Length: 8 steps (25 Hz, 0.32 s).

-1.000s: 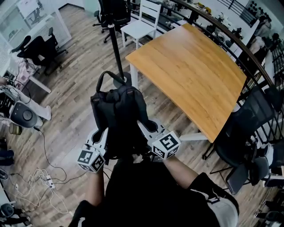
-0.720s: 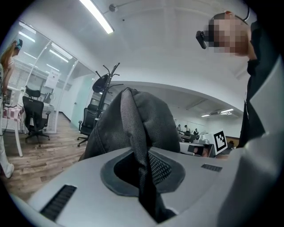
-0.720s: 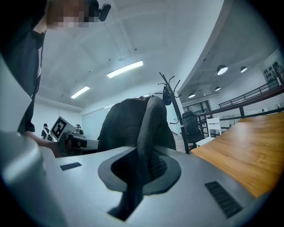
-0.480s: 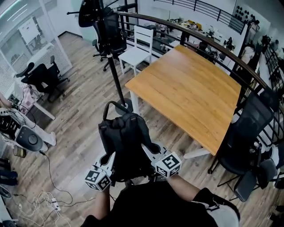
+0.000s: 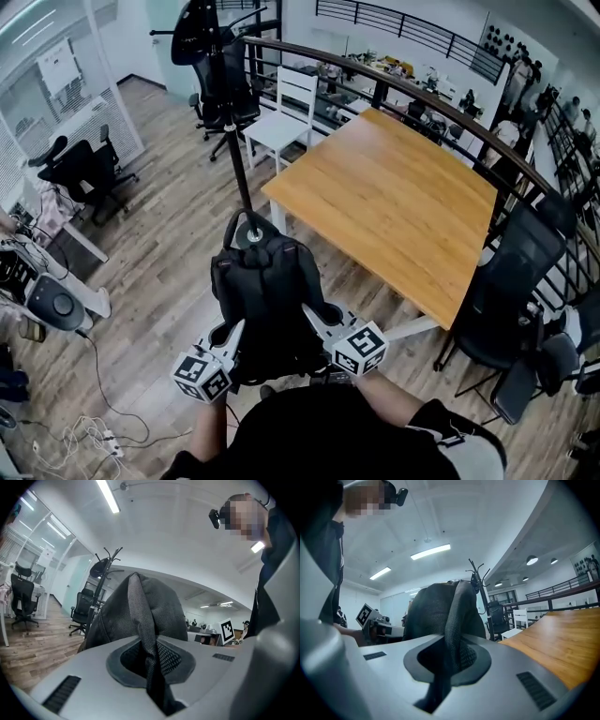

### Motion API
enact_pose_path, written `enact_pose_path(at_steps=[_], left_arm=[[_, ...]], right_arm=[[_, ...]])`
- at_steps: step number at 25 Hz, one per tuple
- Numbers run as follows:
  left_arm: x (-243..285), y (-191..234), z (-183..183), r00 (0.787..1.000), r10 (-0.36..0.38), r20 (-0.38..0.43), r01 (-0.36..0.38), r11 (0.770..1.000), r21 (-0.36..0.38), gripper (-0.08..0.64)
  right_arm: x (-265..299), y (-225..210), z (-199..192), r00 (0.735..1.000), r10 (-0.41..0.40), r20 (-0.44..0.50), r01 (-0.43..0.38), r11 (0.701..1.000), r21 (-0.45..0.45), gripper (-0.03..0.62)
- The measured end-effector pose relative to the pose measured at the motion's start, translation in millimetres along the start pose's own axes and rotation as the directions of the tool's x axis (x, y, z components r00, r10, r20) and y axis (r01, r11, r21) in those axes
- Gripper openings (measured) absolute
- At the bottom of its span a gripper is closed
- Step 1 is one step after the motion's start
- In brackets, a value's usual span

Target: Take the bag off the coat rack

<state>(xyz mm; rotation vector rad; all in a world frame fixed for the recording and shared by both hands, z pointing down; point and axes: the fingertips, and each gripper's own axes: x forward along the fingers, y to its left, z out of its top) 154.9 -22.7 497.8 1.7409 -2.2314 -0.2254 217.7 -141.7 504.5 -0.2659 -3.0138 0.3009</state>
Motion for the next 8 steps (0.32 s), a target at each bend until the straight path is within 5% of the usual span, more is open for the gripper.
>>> enact_pose_path(at_steps=[8], left_arm=[[-3.3,-7.0,3.6,1.0,-0.014,-0.004,0.014,1.0,-0.011,0.038]], right_arm=[[-4.4,1.9,6.0,1.0,0.003,0.007,-0.003,1.0,0.0,0.041]])
